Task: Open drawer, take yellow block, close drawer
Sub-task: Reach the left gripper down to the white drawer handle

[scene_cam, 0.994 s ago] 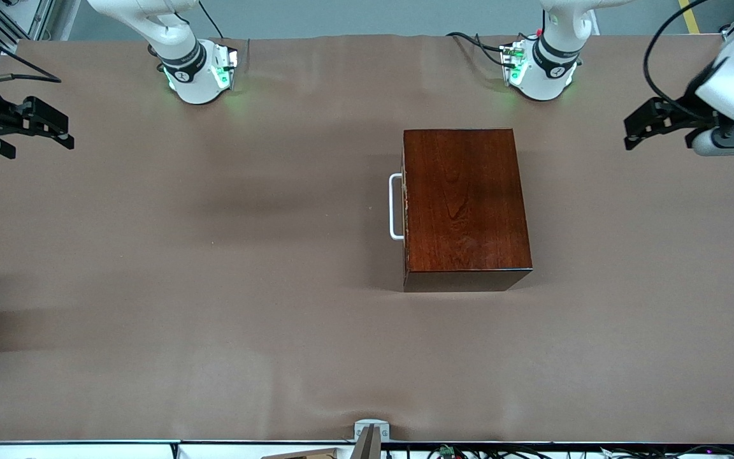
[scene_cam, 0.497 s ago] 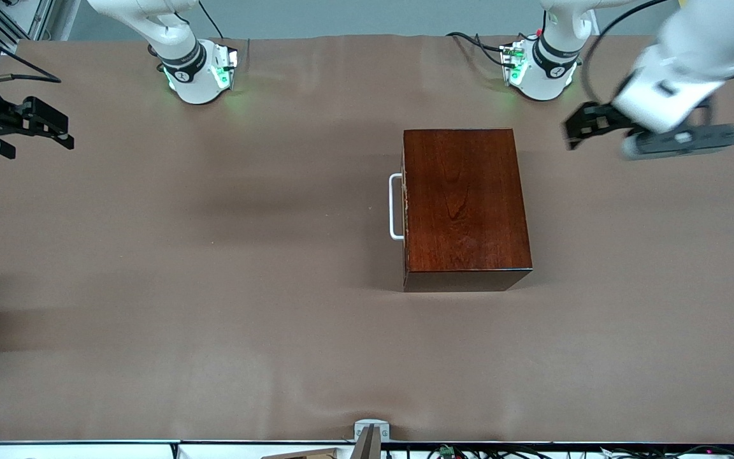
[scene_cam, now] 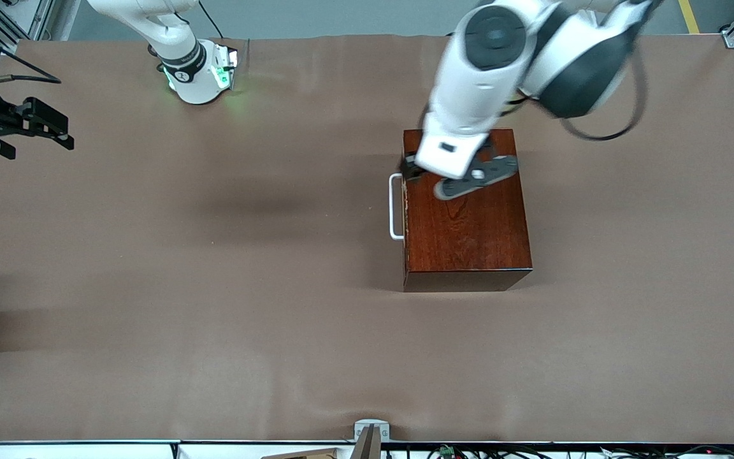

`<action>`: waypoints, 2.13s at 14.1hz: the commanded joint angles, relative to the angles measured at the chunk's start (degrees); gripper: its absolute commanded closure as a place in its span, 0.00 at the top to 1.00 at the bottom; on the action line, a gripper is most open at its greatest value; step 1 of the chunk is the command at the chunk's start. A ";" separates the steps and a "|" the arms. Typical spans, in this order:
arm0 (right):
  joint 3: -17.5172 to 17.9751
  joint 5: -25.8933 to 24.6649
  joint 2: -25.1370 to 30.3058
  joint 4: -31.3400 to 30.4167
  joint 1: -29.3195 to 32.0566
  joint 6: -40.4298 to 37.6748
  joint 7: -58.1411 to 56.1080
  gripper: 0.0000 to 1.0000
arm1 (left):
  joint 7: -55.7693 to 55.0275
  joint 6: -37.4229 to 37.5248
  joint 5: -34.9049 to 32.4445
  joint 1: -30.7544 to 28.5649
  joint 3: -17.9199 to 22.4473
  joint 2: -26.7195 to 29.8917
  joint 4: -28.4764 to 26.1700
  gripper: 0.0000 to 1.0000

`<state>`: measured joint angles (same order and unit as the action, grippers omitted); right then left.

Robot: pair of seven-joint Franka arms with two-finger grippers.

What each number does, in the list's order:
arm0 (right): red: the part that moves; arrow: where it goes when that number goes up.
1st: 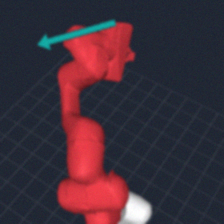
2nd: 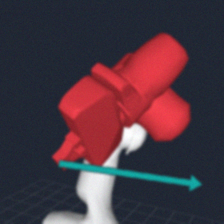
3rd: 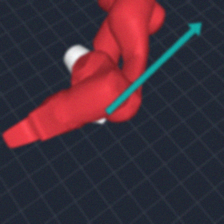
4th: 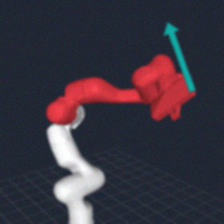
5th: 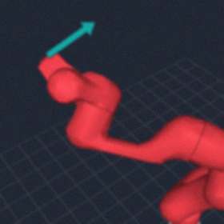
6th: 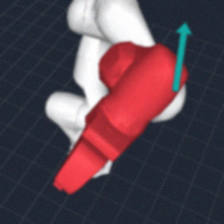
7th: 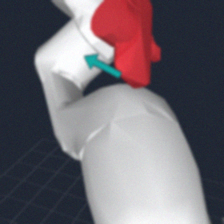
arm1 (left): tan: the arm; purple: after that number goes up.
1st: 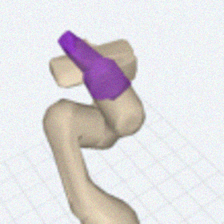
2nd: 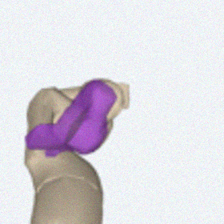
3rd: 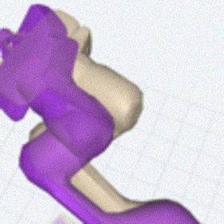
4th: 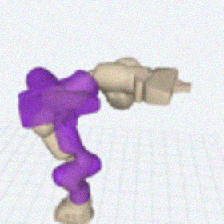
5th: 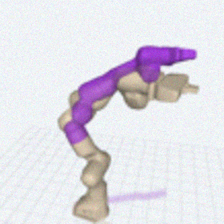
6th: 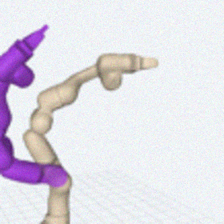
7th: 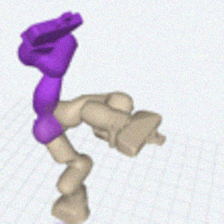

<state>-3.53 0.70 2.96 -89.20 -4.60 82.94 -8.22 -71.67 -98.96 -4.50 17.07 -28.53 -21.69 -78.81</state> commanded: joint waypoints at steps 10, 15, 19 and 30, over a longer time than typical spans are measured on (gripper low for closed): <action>0.01 -0.26 -0.32 0.78 -0.41 -0.15 0.05 1.00 | -38.71 -7.92 -9.56 33.20 27.47 -18.73 8.32 1.00; -0.07 -0.26 -0.41 0.70 -0.23 -0.15 0.05 1.00 | -40.04 -7.39 -9.73 32.06 27.56 -19.26 7.70 1.00; 0.01 -0.26 -0.41 0.78 -0.32 -0.15 0.05 1.00 | -39.68 -6.95 -9.74 31.00 27.56 -19.35 7.62 1.00; -0.08 0.09 -0.50 0.70 0.03 -0.15 0.05 1.00 | 0.71 -6.95 -9.73 32.85 26.95 -19.53 5.87 1.00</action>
<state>-3.52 0.72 2.76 -89.19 -4.62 82.95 -8.22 -76.55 -106.77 -13.19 49.08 -1.61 -40.79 -72.85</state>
